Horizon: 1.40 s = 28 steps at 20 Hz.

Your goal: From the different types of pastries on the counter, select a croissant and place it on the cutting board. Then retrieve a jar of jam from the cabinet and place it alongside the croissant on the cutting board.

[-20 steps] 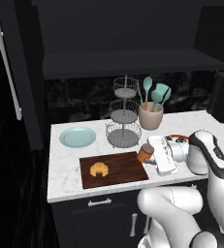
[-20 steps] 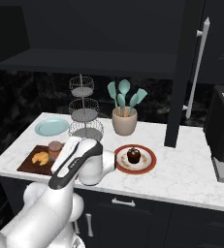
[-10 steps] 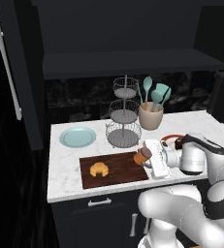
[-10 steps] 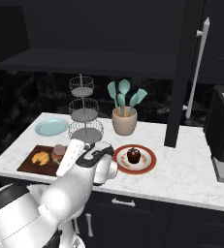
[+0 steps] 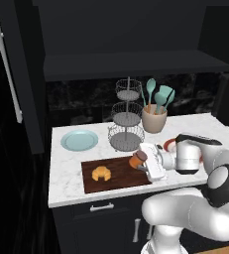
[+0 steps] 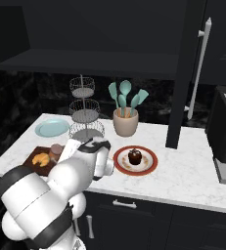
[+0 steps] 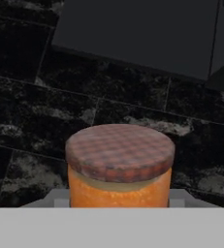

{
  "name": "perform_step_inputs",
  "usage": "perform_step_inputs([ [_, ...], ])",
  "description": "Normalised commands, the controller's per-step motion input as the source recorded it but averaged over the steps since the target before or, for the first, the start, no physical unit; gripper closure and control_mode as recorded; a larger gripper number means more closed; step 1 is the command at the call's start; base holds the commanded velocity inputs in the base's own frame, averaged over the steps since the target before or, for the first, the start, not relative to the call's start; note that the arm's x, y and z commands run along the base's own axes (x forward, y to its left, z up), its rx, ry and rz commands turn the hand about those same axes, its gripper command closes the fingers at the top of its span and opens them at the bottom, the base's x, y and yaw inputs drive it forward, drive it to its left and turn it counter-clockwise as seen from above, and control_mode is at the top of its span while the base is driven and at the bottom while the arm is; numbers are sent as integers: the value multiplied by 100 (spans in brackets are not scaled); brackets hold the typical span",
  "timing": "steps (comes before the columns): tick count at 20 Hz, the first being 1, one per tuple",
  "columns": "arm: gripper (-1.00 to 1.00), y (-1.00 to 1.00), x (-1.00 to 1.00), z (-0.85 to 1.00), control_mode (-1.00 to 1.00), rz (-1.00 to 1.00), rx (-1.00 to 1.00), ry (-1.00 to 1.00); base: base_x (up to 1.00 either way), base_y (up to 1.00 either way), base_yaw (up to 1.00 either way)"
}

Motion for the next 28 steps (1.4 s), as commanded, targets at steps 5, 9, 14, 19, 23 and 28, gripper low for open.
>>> perform_step_inputs([
  [5, 100, 5, -16, -3, -100, -6, -8, 0, 0, 0, 0],
  [9, 100, 0, -11, -7, -100, -12, -11, 0, 0, 0, 0],
  [14, 100, 3, 0, -7, -100, -11, -12, 4, 0, 0, 0],
  [19, 100, 6, 1, -19, -100, -9, -12, 13, 0, 0, 0],
  [23, 100, 23, 0, -36, -100, -4, -4, 9, 0, 0, 0],
  [28, 100, 45, 2, -42, -100, -1, 0, 3, 0, 0, 0],
])
